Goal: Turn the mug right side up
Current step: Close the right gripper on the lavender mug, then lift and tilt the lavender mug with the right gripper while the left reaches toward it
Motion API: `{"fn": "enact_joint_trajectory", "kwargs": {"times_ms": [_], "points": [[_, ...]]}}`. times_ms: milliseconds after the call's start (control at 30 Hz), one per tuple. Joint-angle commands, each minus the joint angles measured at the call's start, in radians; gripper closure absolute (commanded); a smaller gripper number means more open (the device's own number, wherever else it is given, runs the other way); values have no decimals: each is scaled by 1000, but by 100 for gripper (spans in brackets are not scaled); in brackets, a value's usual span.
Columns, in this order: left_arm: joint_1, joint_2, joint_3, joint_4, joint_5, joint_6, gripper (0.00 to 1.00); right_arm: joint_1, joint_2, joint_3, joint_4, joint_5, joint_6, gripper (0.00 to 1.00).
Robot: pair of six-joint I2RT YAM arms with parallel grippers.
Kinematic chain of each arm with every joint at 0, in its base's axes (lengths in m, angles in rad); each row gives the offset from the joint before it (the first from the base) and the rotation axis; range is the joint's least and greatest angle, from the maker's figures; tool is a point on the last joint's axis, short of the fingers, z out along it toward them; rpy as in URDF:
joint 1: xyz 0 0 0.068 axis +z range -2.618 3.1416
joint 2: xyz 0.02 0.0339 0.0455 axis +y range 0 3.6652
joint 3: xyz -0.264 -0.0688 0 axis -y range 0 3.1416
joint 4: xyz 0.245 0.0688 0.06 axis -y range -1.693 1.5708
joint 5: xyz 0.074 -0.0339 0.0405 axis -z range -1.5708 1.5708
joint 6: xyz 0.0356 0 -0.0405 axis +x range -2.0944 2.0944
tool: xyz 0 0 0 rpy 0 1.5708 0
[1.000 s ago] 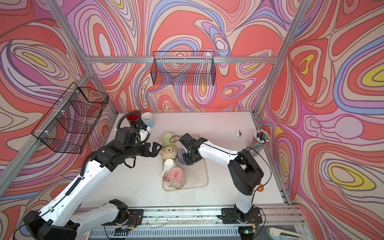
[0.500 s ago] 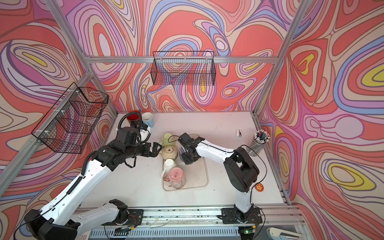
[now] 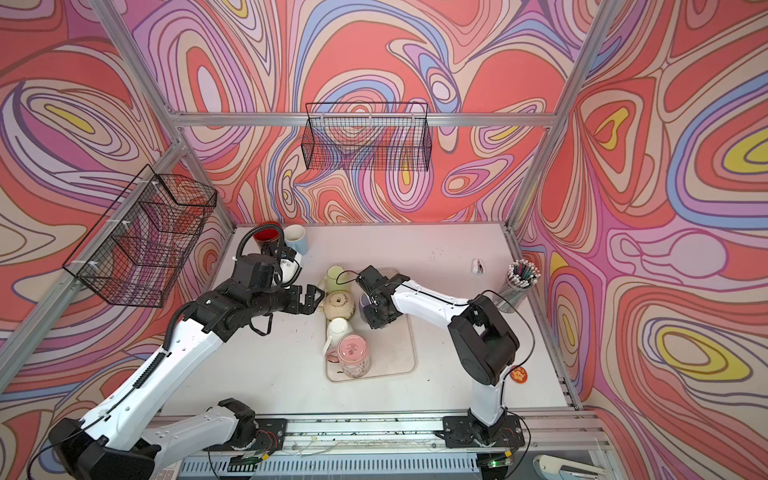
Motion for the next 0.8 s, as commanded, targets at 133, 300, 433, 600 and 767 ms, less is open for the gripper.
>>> {"fn": "enact_joint_trajectory", "kwargs": {"times_ms": [133,300,433,600,767], "points": [[-7,-22,-17,25,32,28,0,0,-143,-10,46,-13,35,100],[-8,-31,-20,29,22,26,0,-23,-209,-35,71,-52,59,100],[-7,-39,-26,36,19,23,0,-64,-278,-75,118,-117,84,100],[-8,-50,-35,53,28,16,1,-124,-374,-146,215,-237,110,100],[-7,-56,-44,73,54,5,1,-174,-469,-217,341,-373,143,100]]}}
